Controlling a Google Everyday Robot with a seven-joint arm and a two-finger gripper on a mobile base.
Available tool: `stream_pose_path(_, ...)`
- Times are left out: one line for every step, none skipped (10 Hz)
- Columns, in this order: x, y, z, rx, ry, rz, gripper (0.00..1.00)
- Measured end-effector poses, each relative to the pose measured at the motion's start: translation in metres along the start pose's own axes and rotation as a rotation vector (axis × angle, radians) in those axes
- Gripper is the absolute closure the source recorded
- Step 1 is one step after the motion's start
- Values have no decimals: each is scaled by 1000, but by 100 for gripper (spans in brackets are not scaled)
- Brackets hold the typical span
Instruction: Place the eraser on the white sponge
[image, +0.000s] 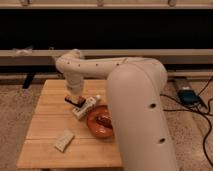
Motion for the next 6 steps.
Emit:
stream_pose_path(12, 11, -3, -15, 2, -12, 100)
stream_pose_path(27, 32, -9, -38, 1, -32, 100)
stream_pose_path(38, 50, -15, -54, -1, -51, 100)
stream_pose_path(48, 63, -21, -64, -7, -66, 100)
stream_pose_path(53, 76, -26, -71, -11, -84, 100)
stream_pose_path(58, 97, -29, -83, -16, -115, 100)
